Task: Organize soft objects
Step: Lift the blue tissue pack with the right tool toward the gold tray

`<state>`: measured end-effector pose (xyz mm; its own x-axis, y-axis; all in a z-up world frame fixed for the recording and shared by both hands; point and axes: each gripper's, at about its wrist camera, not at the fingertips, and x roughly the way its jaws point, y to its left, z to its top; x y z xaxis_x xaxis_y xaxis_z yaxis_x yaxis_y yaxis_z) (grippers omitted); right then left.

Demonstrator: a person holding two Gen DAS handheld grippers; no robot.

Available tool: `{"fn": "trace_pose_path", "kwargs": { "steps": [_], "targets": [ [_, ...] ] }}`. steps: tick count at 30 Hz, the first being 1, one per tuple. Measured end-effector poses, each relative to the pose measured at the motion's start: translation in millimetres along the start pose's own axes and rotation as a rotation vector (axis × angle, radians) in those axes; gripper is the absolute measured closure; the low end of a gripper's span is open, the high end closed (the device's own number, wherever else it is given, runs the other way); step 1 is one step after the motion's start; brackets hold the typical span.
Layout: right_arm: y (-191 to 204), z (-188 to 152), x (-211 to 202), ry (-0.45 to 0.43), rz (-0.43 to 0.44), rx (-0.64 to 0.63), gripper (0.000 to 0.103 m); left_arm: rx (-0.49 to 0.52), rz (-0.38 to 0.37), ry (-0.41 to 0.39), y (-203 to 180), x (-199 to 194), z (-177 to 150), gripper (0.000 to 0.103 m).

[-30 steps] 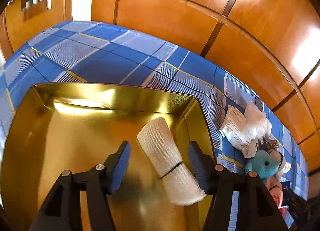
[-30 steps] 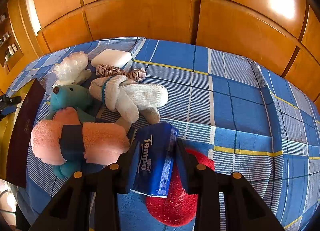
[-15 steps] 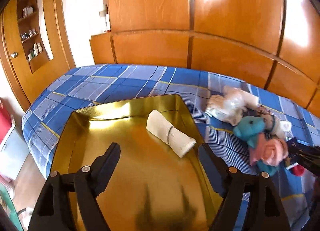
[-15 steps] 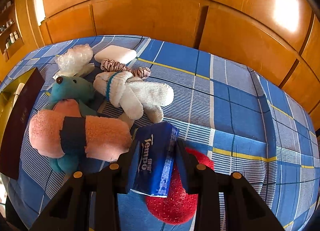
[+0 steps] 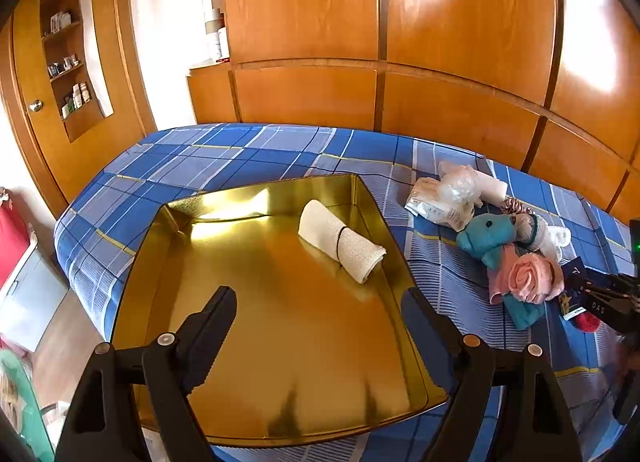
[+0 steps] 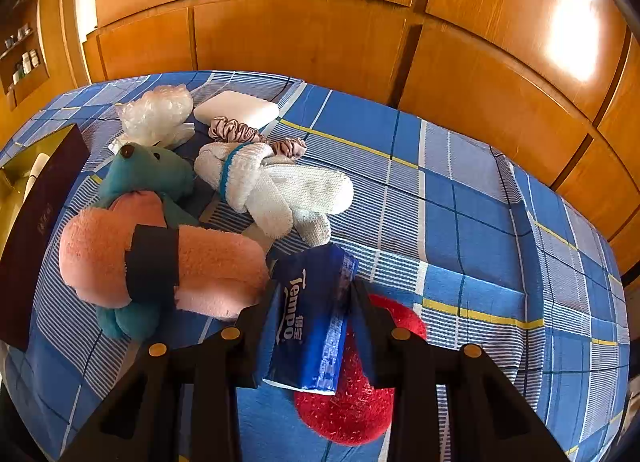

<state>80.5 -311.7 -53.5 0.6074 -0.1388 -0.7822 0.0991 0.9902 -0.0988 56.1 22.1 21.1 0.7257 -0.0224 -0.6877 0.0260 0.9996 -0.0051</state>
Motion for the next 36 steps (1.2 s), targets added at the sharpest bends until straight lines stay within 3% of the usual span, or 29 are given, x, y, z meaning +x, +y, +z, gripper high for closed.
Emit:
{"fn": "trace_pose_path", "kwargs": {
  "steps": [14,19,24,30,36],
  "targets": [
    [-9,1,-9,-0.037,-0.008,0.053,0.076,-0.044,0.019,0.032,24,5,-10,0.018],
    [-13,8,-35,-0.133,-0.020,0.084,0.076,-0.076,0.038,0.037,44,6,-12,0.018],
    [3,19,-60,-0.177,0.079,0.097,0.076,-0.126,0.067,0.048,69,9,-17,0.018],
    [75,35,-78,-0.190,0.278,0.000,0.076,-0.169,0.076,0.052,84,9,-20,0.018],
    [165,47,-83,-0.146,0.472,-0.094,0.076,-0.183,0.072,0.039,91,4,-18,0.018]
  ]
}}
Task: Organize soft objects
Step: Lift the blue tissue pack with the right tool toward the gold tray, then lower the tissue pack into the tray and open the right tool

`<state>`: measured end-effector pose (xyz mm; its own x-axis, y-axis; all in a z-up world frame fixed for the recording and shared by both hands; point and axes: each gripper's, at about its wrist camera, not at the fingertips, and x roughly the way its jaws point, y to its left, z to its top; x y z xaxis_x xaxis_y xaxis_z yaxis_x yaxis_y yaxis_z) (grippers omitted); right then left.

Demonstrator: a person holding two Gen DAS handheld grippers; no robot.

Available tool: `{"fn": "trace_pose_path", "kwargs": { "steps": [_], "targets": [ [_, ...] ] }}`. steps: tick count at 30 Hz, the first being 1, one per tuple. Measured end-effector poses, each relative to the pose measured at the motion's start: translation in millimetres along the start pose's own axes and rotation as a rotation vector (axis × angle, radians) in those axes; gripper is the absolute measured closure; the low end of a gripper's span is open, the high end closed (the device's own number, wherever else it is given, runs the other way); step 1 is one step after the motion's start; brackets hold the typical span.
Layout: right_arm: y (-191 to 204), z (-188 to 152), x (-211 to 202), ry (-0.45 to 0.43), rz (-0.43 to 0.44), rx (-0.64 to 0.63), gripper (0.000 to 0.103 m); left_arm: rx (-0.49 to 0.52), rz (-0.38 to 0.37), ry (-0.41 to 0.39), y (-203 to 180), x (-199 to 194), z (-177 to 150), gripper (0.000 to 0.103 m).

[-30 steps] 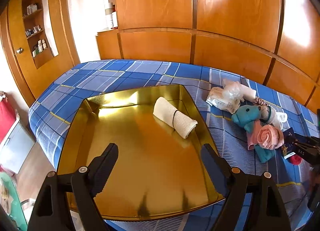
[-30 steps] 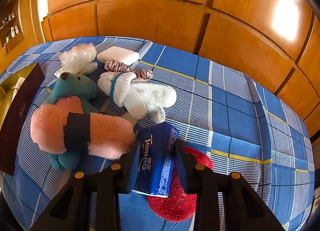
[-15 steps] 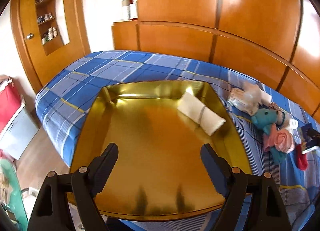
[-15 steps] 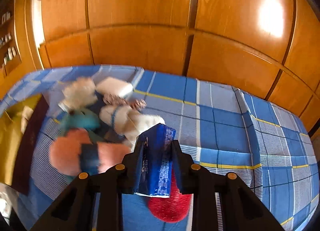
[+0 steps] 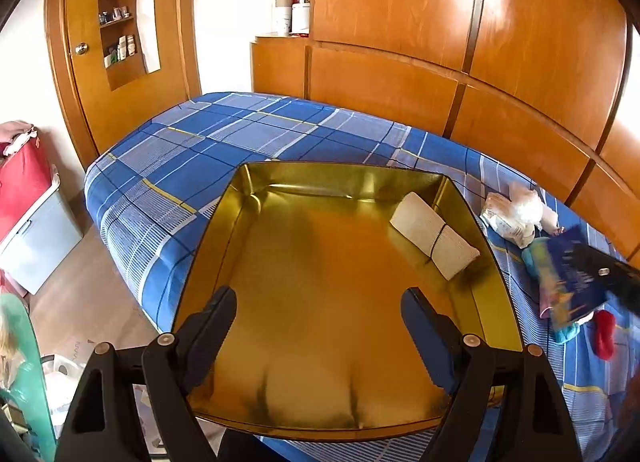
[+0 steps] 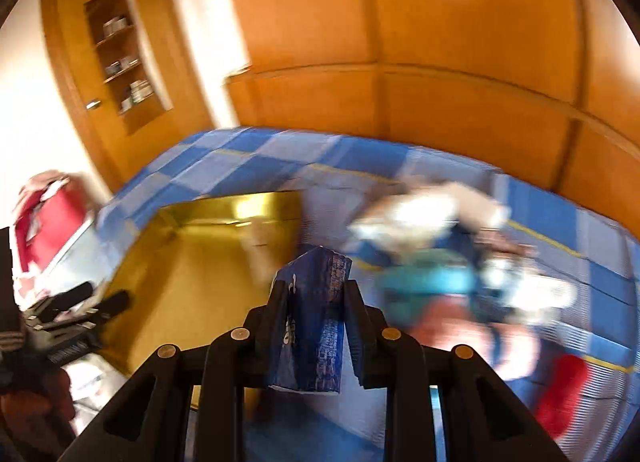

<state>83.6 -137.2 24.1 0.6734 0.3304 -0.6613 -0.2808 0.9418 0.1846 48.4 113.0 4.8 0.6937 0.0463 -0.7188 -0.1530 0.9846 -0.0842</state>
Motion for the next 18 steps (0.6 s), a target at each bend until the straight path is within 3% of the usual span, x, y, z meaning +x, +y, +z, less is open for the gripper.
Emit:
{"fn": "trace_pose_path", "kwargs": {
  "steps": [6,13,18],
  "targets": [
    [63,-2,53,0.106,0.050,-0.090,0.076,-0.046,0.017,-0.007,19,-1,1,0.017],
    [87,-25,101,0.202,-0.038,-0.173,0.075,-0.083,0.043,0.020,40,9,-5,0.017],
    [92,-30,101,0.182,-0.112,-0.226,0.073,-0.091,0.044,0.030,42,14,-9,0.017]
  ]
}}
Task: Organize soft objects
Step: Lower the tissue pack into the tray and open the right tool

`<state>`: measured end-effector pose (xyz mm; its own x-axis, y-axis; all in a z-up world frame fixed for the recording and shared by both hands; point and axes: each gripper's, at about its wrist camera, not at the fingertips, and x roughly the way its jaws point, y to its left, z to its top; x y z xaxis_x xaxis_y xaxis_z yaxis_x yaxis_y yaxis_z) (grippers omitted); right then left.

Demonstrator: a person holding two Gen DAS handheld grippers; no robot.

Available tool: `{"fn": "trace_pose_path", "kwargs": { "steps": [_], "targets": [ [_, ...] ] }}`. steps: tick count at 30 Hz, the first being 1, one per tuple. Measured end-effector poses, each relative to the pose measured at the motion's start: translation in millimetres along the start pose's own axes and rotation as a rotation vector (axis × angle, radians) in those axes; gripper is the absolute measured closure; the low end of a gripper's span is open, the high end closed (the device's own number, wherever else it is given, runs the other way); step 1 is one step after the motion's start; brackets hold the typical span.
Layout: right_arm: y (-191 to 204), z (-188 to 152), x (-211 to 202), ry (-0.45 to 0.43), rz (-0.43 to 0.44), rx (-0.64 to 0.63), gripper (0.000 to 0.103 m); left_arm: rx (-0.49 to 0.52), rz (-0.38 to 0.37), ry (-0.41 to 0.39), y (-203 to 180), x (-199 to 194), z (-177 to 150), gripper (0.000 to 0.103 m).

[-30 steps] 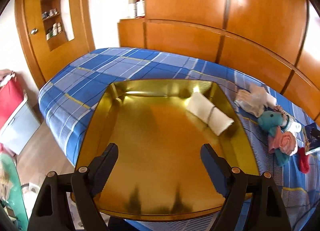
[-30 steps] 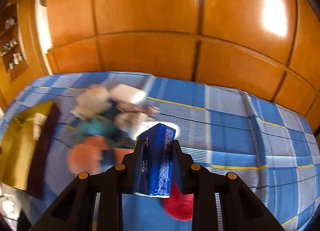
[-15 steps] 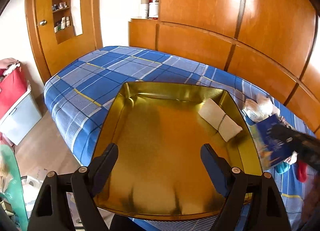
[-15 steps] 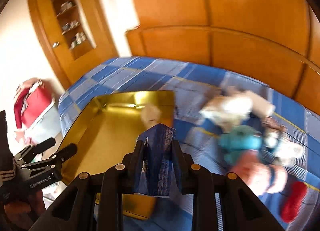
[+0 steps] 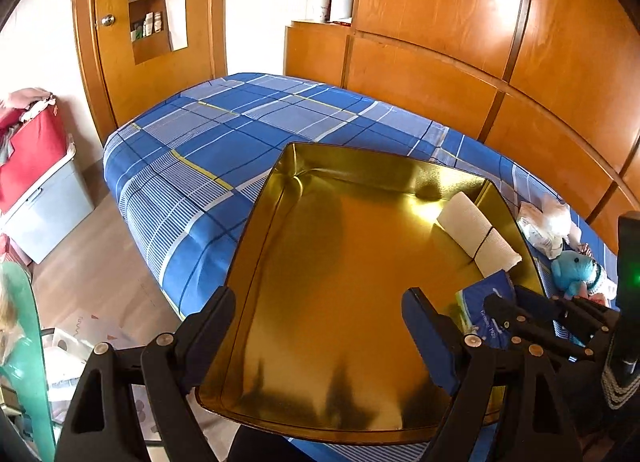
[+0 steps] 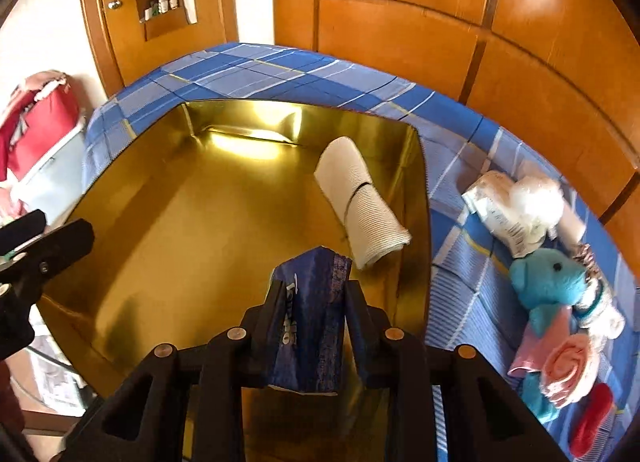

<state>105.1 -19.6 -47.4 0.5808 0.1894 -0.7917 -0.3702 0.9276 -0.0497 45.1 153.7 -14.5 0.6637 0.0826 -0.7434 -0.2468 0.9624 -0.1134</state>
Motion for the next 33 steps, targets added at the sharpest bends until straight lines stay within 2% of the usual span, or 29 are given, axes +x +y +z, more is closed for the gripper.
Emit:
{"fn": "trace_pose_path", "kwargs": {
  "steps": [10,19,33],
  "targets": [
    [-8,0,-15,-0.066,-0.075,0.055,0.061,0.008,0.002,0.003,-1,-1,-2,0.017],
    [-6,3,-46,-0.158,-0.115,0.071,0.061,0.014,0.006,-0.010,-2,-5,-2,0.017],
    [-1,7,-91,-0.276,-0.111,0.095,0.061,0.048,0.009,-0.042,-11,-18,-3,0.016]
  ]
}}
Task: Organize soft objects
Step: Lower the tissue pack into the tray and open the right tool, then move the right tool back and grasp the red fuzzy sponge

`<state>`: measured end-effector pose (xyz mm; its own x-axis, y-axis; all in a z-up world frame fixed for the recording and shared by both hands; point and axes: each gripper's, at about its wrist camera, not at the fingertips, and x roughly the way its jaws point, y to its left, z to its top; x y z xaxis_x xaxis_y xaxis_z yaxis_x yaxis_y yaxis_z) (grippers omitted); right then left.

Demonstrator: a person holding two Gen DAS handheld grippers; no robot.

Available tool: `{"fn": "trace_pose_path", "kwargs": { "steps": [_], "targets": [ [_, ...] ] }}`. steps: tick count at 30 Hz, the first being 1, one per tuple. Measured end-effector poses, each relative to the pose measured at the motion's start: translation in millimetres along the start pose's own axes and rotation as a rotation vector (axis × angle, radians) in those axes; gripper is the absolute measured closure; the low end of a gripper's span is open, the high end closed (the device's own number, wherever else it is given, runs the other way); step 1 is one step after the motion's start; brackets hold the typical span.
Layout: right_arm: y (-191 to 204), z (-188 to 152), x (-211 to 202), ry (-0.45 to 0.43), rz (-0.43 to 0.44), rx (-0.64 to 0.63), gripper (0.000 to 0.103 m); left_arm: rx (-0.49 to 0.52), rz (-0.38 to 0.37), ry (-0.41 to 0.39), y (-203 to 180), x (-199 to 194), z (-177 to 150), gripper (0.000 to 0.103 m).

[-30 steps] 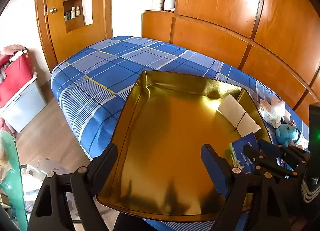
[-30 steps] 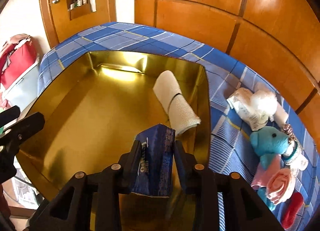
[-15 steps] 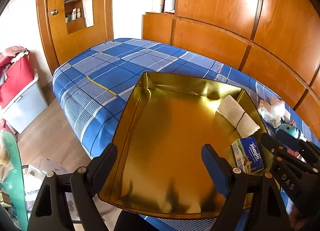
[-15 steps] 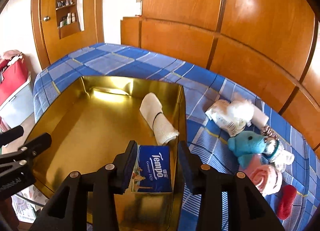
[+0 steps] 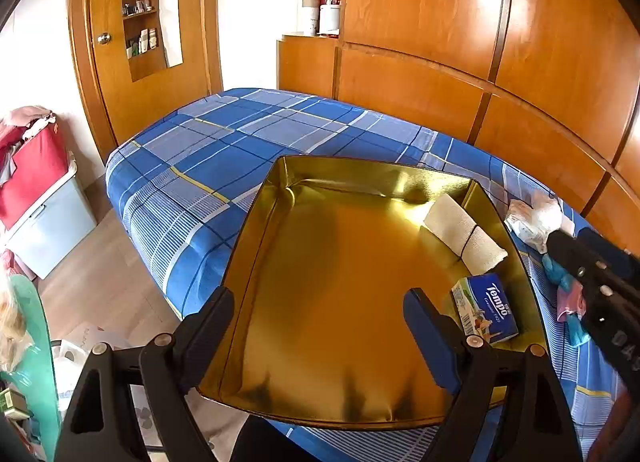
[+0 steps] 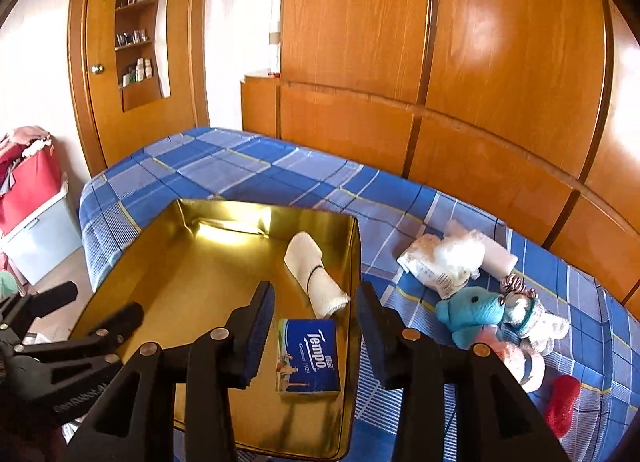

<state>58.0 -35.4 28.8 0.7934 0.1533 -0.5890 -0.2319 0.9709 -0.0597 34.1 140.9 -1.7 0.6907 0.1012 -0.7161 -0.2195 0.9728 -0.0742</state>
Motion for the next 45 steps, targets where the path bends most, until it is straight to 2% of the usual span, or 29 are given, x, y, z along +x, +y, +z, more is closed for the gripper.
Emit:
{"fn": "trace_pose_path", "kwargs": {
  "steps": [13,24,29,33,38,45],
  "targets": [
    [-4,6,-24,-0.071,-0.005,0.012,0.060,0.033,0.007,-0.012,-13,-9,-1,0.016],
    [-21,2,-27,-0.073,-0.017,0.044,0.060,0.088,-0.004,-0.024,-34,-15,0,0.015],
    [-42,-6,-27,-0.061,-0.039,0.061,0.060,0.156,-0.016,-0.034,-57,-18,3,0.015],
    [-83,-17,-28,-0.031,-0.084,0.089,0.060,0.232,-0.042,-0.064,-84,-25,6,0.013],
    [-162,-40,-30,0.044,-0.181,0.183,0.060,0.335,-0.086,-0.099,-120,-33,7,0.011],
    [-271,-87,-37,0.171,-0.323,0.342,0.059,0.457,-0.186,-0.084,-178,-33,-3,0.011]
  ]
}}
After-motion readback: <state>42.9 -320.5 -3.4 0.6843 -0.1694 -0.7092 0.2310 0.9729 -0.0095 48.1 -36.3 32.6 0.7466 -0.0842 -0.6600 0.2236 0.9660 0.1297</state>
